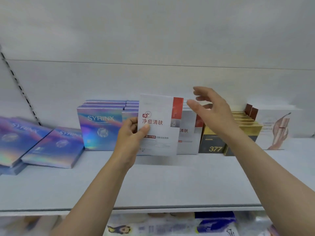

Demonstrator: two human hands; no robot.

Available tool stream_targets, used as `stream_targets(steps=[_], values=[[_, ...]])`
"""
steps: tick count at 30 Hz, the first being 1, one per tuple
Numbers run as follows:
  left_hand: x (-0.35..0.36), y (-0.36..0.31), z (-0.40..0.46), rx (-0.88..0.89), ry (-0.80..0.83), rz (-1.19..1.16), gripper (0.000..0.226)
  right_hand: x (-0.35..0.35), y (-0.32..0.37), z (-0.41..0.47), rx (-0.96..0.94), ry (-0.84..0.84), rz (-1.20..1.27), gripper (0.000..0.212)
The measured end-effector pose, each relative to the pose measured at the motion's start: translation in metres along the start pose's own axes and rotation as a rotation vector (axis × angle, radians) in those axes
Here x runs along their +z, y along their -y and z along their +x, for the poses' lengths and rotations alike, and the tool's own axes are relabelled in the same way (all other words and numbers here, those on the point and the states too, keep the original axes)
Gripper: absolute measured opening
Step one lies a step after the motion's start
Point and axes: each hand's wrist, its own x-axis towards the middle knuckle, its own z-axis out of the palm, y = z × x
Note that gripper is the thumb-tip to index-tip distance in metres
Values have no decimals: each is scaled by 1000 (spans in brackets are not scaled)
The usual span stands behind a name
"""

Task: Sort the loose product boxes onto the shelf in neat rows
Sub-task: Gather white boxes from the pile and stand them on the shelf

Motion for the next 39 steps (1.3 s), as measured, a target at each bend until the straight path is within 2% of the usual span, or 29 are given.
stream_targets(steps=[3, 5, 10, 13, 16, 23, 27, 29, 39], values=[[20, 0, -7, 28, 70, 23, 26, -7, 14, 1, -9, 181, 68, 40], [30, 0, -7, 116, 67, 146, 27, -15, 10, 2, 29, 186, 109, 29], [23, 8, 18, 687, -150, 866, 52, -36, -21, 4, 102, 173, 49, 24], [17, 19, 34, 691, -124, 1083, 64, -31, -36, 0, 136, 169, -78, 23], [19, 27, 40, 657, -128, 1243, 67, -23, -44, -2, 119, 139, -173, 24], [20, 27, 43, 673, -167, 1244, 61, -6, -58, -10, -261, -1, -476, 40], [20, 27, 44, 685, -161, 1196, 59, -3, -58, -8, -204, 269, -447, 78], [21, 28, 45, 680, -166, 1191, 59, 1, -59, -6, -217, 315, -495, 90], [19, 28, 43, 699, -172, 1162, 59, 3, -61, -7, -310, 304, -608, 92]])
